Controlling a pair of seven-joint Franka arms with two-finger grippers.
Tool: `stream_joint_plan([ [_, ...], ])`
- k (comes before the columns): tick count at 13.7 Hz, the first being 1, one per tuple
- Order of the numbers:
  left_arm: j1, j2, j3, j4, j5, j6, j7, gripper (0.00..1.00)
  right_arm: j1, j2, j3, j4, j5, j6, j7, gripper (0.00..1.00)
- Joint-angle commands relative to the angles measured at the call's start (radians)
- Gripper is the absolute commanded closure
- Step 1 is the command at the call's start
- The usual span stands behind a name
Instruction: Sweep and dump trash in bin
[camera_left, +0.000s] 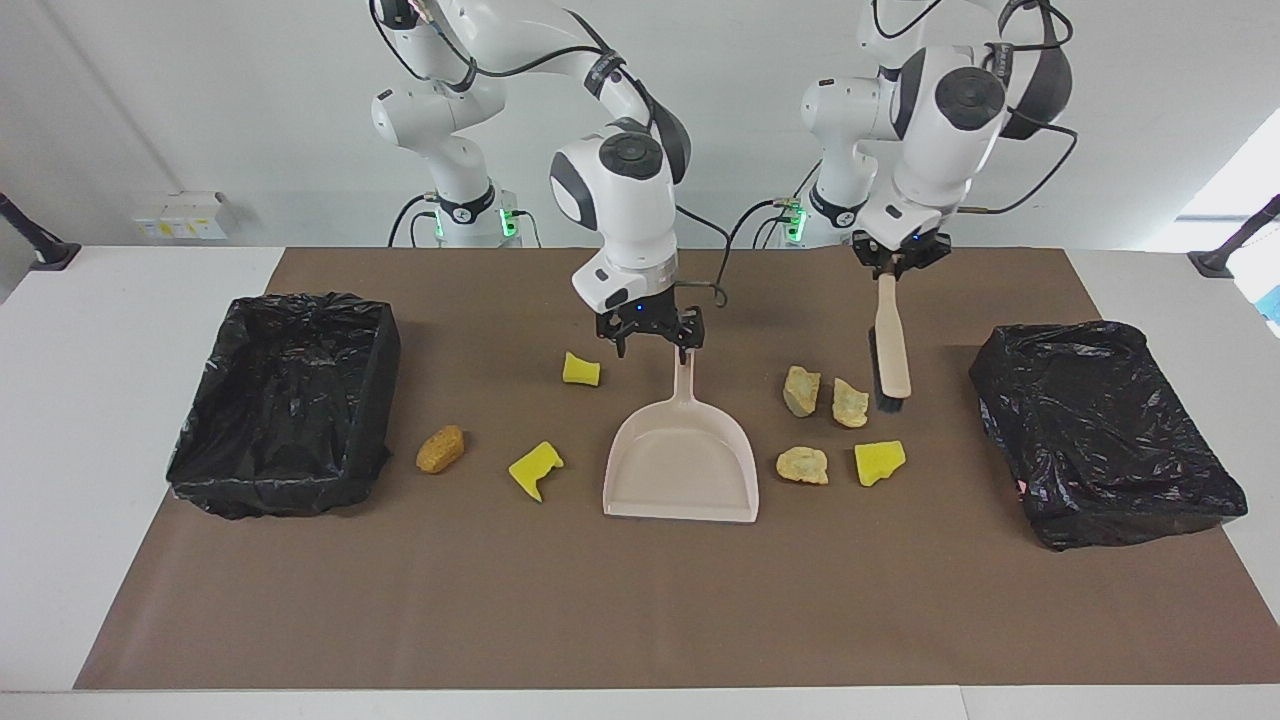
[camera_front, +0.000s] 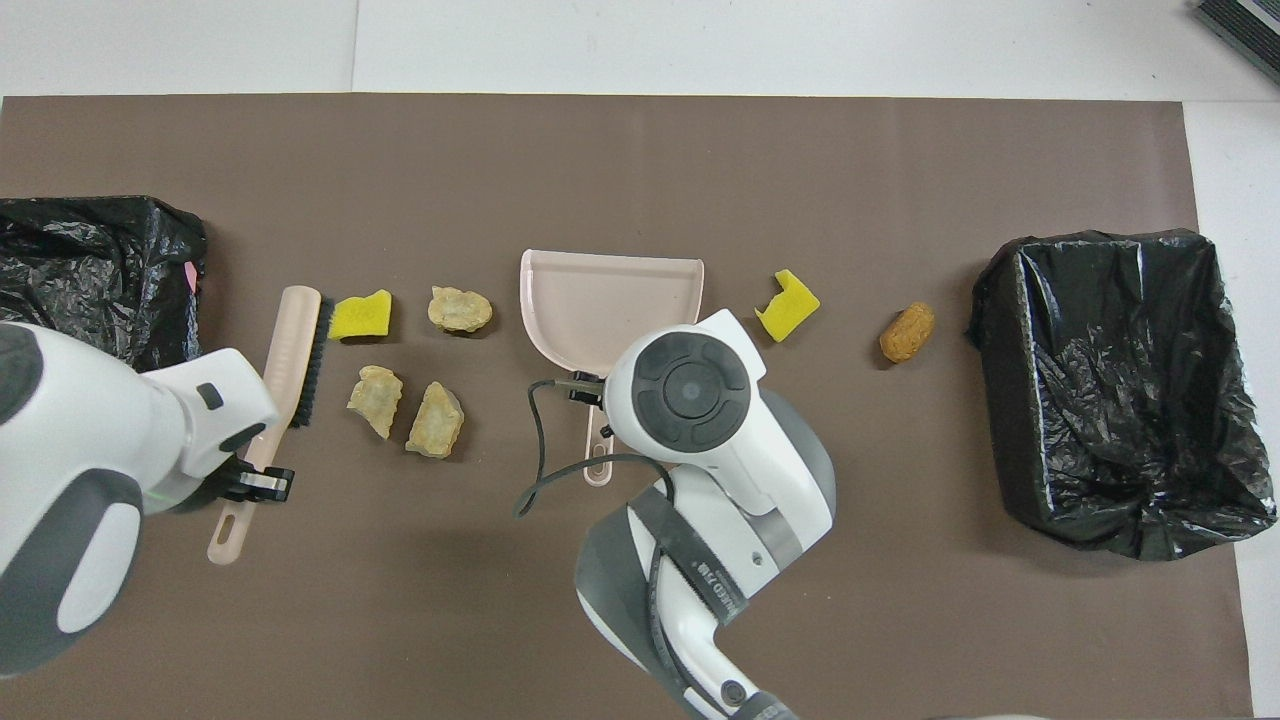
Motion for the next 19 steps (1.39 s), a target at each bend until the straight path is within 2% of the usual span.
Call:
stream_joint_plan([
  [1, 0.083, 0.099, -0.016, 0.083, 0.064, 0.058, 0.104, 1.00, 0.044, 0.004, -0.004, -0.097, -0.062, 0.116, 0.079, 0.02],
  [3, 0.132, 0.133, -0.016, 0.121, 0.072, 0.072, 0.167, 1.00, 0.051, 0.001, -0.004, -0.136, -0.065, 0.147, 0.083, 0.08],
  [5, 0.137, 0.133, -0.016, 0.121, 0.069, 0.066, 0.201, 1.00, 0.070, -0.002, -0.006, -0.140, -0.066, 0.138, 0.083, 0.19],
  [8, 0.137, 0.132, -0.016, 0.120, 0.068, 0.072, 0.201, 1.00, 0.072, -0.002, -0.006, -0.139, -0.098, 0.132, 0.079, 0.42],
  [9, 0.137, 0.132, -0.016, 0.120, 0.068, 0.073, 0.202, 1.00, 0.071, -0.002, -0.004, -0.134, -0.109, 0.126, 0.076, 0.57],
  [10, 0.140, 0.132, -0.016, 0.118, 0.068, 0.076, 0.202, 1.00, 0.072, -0.002, -0.004, -0.128, -0.123, 0.115, 0.067, 0.81],
  [11, 0.140, 0.130, -0.016, 0.114, 0.068, 0.083, 0.202, 1.00, 0.072, -0.001, -0.004, -0.117, -0.143, 0.097, 0.057, 1.00],
  [14, 0.140, 0.129, -0.016, 0.109, 0.068, 0.083, 0.202, 1.00, 0.068, -0.011, -0.003, -0.081, -0.167, 0.047, -0.007, 1.00],
  [17, 0.140, 0.141, -0.016, 0.104, 0.066, 0.125, 0.199, 1.00, 0.012, -0.074, -0.003, -0.080, -0.125, 0.024, -0.104, 1.00],
  [19, 0.146, 0.156, -0.016, 0.106, 0.066, 0.170, 0.198, 1.00, 0.002, -0.096, -0.004, -0.080, -0.102, -0.002, -0.230, 1.00],
])
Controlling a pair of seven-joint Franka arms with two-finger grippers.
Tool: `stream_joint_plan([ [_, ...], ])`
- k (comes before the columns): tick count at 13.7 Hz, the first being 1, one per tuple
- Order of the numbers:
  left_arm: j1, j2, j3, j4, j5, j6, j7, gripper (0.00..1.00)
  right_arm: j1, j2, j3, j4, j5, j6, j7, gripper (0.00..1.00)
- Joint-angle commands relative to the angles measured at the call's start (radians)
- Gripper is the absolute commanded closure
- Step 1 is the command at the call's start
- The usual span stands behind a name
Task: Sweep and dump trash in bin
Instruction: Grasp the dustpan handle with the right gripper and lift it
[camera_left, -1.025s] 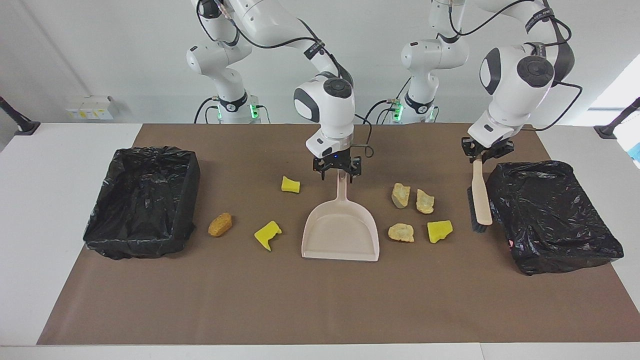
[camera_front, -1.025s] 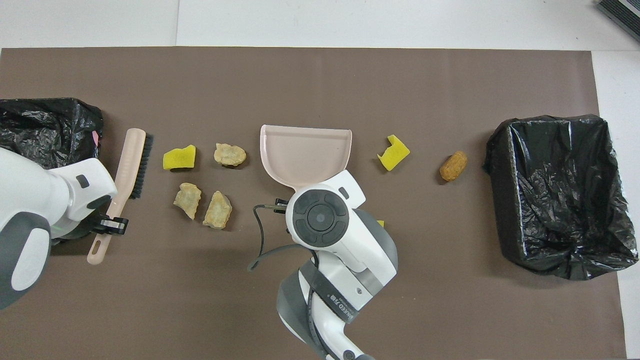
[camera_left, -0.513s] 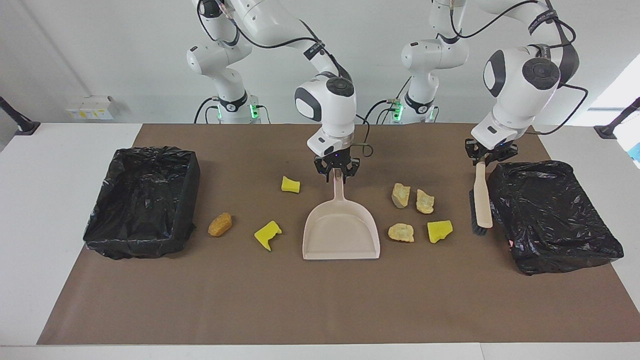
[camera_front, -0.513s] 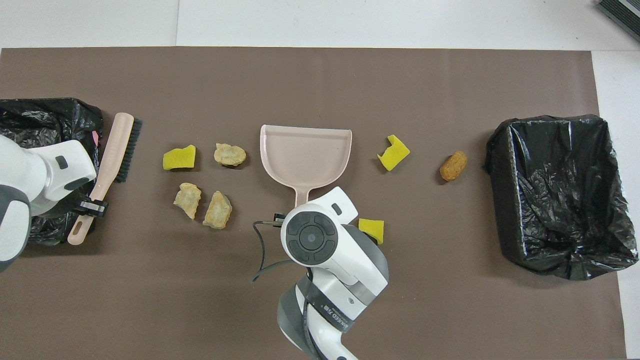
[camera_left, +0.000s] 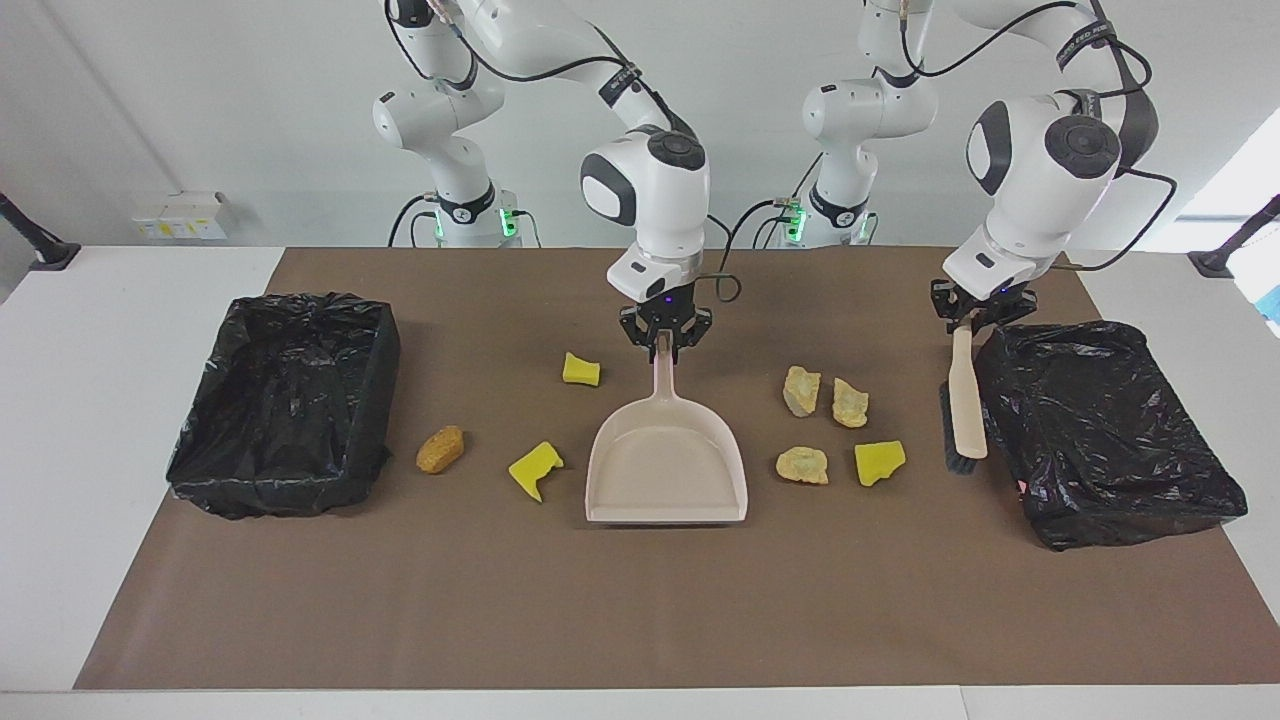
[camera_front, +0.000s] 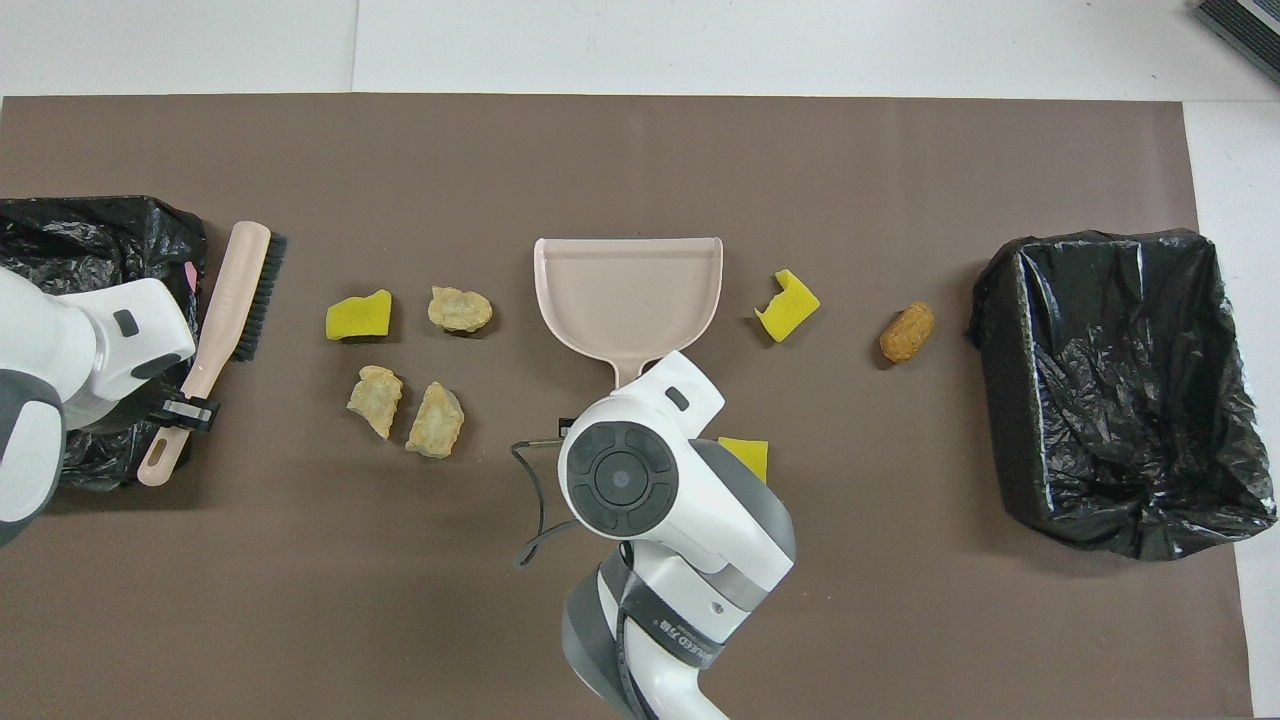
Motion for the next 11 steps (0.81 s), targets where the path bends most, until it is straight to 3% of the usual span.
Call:
stream_joint_plan([
  [1, 0.037, 0.036, -0.008, 0.006, 0.015, 0.075, -0.002, 1.00, -0.039, -0.036, 0.005, -0.007, 0.029, -0.055, -0.236, 1.00],
  [7, 0.027, 0.108, -0.010, 0.003, -0.020, 0.095, -0.203, 1.00, -0.132, -0.036, 0.006, -0.024, 0.064, -0.101, -0.919, 1.00],
  [11, 0.002, 0.104, -0.013, -0.042, -0.031, 0.021, -0.262, 1.00, -0.171, -0.041, 0.006, -0.050, 0.116, -0.127, -1.329, 1.00],
])
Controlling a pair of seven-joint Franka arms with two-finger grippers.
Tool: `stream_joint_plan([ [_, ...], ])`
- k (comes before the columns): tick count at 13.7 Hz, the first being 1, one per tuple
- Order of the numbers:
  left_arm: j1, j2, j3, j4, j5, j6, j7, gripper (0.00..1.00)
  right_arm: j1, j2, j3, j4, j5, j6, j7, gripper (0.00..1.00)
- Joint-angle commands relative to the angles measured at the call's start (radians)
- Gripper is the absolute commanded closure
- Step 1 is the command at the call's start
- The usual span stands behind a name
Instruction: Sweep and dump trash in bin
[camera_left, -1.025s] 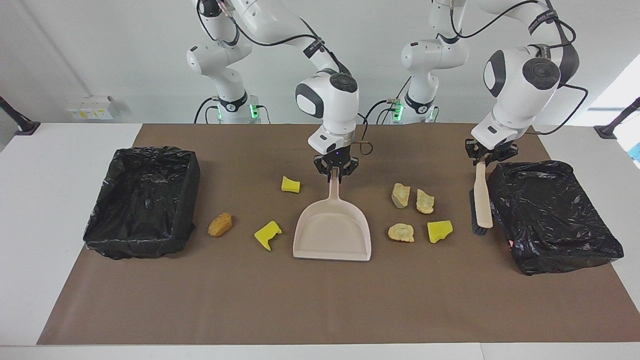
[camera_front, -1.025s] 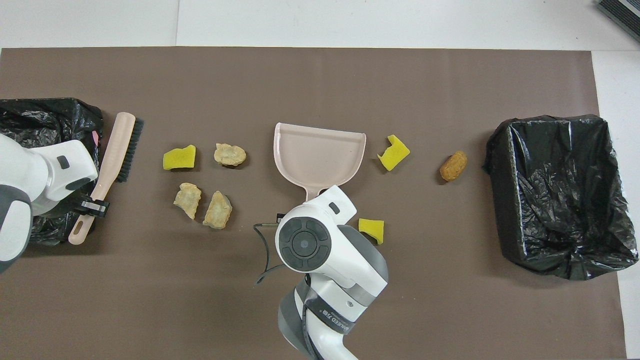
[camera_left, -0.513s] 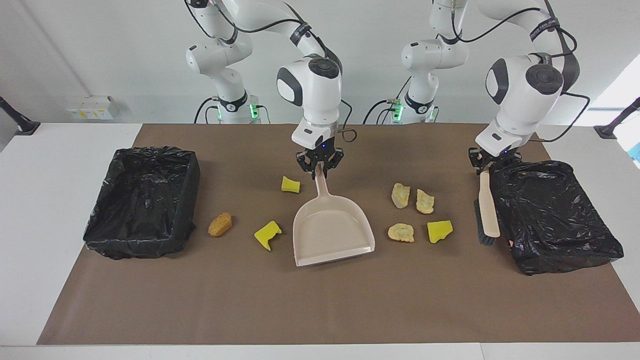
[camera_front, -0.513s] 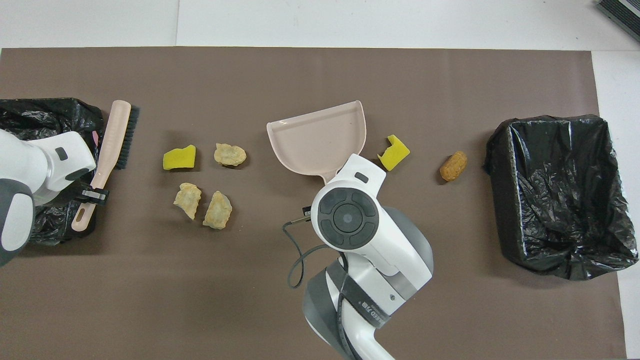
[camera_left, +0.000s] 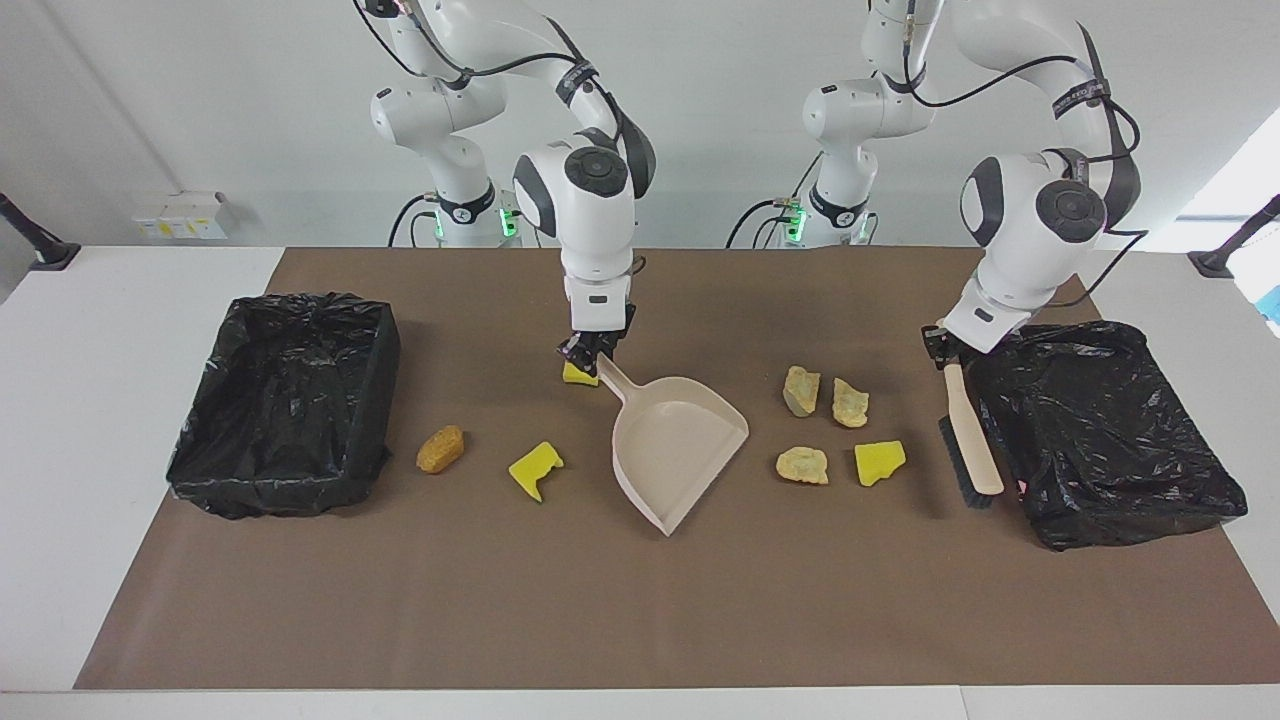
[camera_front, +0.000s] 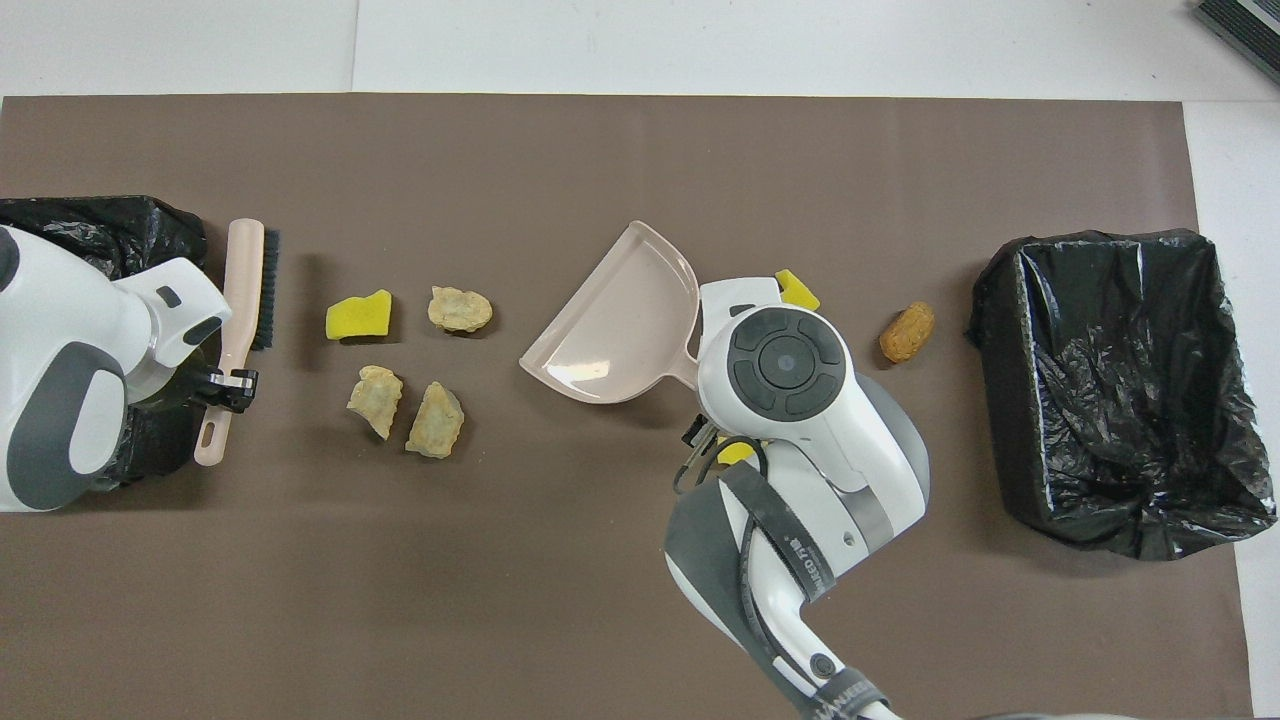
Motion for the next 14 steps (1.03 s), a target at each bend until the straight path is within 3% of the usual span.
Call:
stream_joint_plan([
  [1, -0.018, -0.021, 0.005, -0.034, -0.035, -0.053, -0.057, 1.00, -0.038, -0.018, 0.010, -0.032, 0.035, -0.010, -0.235, 1.00],
  [5, -0.097, -0.009, 0.005, -0.054, -0.070, -0.035, -0.167, 1.00, -0.064, -0.018, 0.008, -0.043, 0.035, -0.010, -0.427, 1.00],
  [11, -0.235, -0.008, 0.003, -0.086, -0.072, 0.042, -0.173, 1.00, -0.067, -0.020, 0.008, -0.048, 0.035, -0.008, -0.452, 1.00],
  [14, -0.315, -0.011, 0.003, -0.100, -0.130, 0.071, -0.195, 1.00, -0.067, -0.020, 0.008, -0.048, 0.035, -0.008, -0.467, 1.00],
])
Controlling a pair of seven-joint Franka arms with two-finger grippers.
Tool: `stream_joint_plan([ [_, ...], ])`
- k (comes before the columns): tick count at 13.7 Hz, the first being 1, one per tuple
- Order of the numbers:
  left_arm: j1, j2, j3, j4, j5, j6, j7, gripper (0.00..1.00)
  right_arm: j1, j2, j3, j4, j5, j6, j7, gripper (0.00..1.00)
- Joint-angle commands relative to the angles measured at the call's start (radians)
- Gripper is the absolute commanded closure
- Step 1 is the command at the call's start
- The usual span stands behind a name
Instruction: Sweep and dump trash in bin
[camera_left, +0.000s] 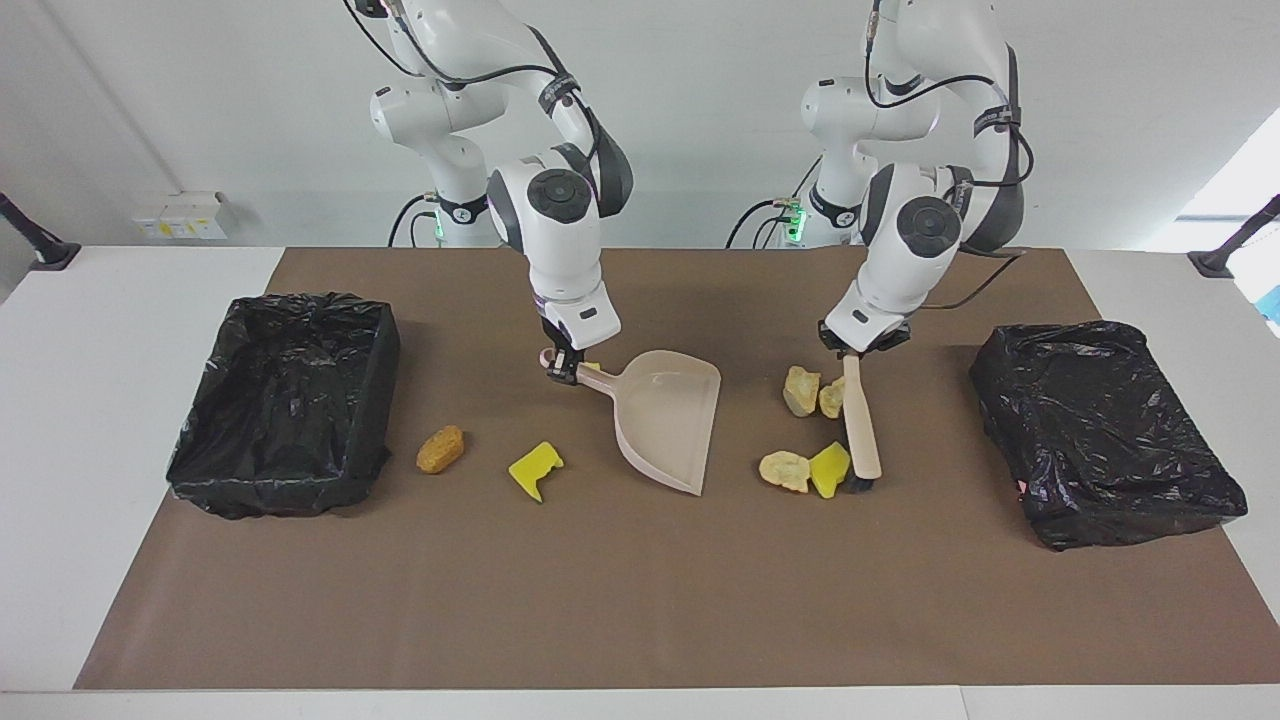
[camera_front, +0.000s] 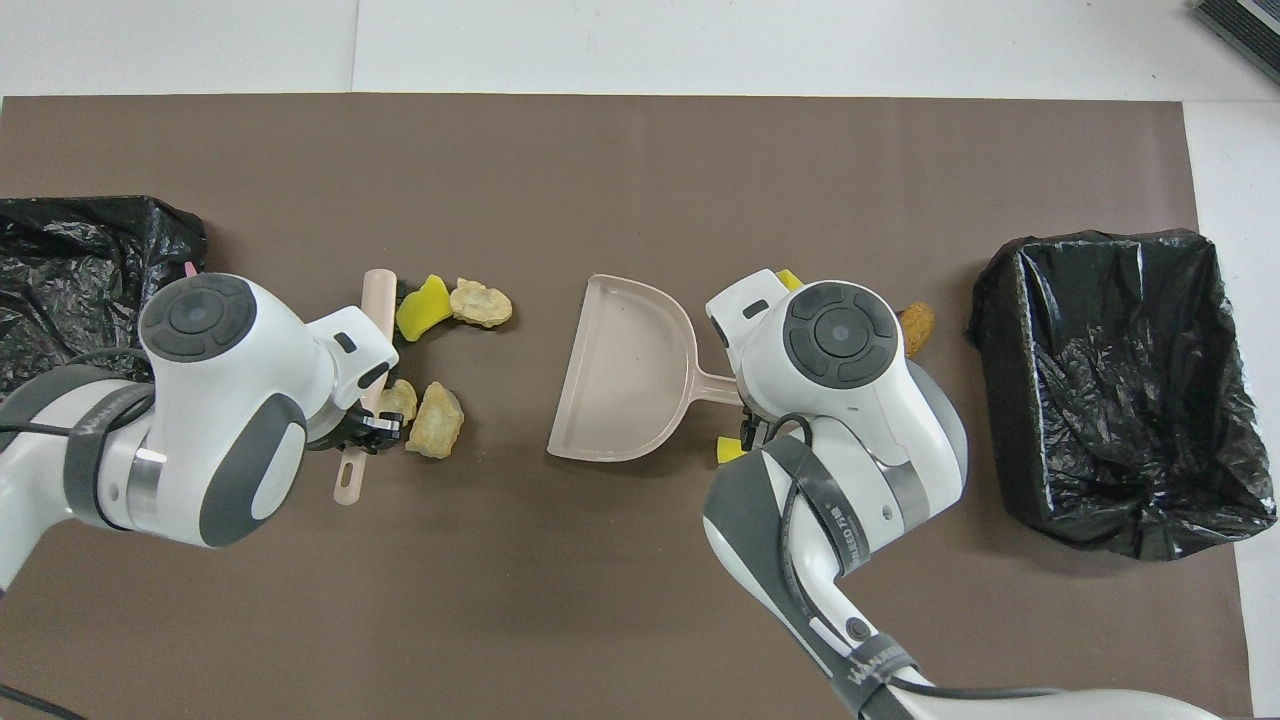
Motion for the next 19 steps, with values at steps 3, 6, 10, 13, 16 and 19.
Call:
stream_joint_plan([
  [3, -0.156, -0.011, 0.015, -0.011, -0.061, 0.071, -0.040, 1.00, -0.013, -0.020, 0.009, -0.024, 0.020, -0.006, -0.101, 1.00],
  [6, -0.236, -0.012, 0.013, 0.004, -0.067, 0.059, -0.040, 1.00, -0.013, -0.020, 0.010, -0.036, 0.020, 0.003, -0.112, 1.00],
  [10, -0.255, -0.031, 0.015, 0.107, -0.067, -0.140, -0.021, 1.00, -0.046, -0.018, 0.009, -0.051, 0.138, 0.015, -0.213, 1.00],
  [13, -0.185, -0.098, 0.024, 0.207, -0.067, -0.393, 0.013, 1.00, -0.053, -0.009, 0.009, -0.053, 0.158, 0.020, -0.229, 1.00],
  [16, -0.074, -0.144, 0.029, 0.160, -0.067, -0.475, -0.010, 1.00, -0.054, 0.000, 0.009, -0.063, 0.170, 0.047, -0.229, 1.00],
  [19, 0.061, -0.189, 0.029, 0.066, -0.067, -0.406, -0.013, 1.00, -0.045, 0.005, 0.009, -0.082, 0.216, 0.077, -0.230, 1.00],
])
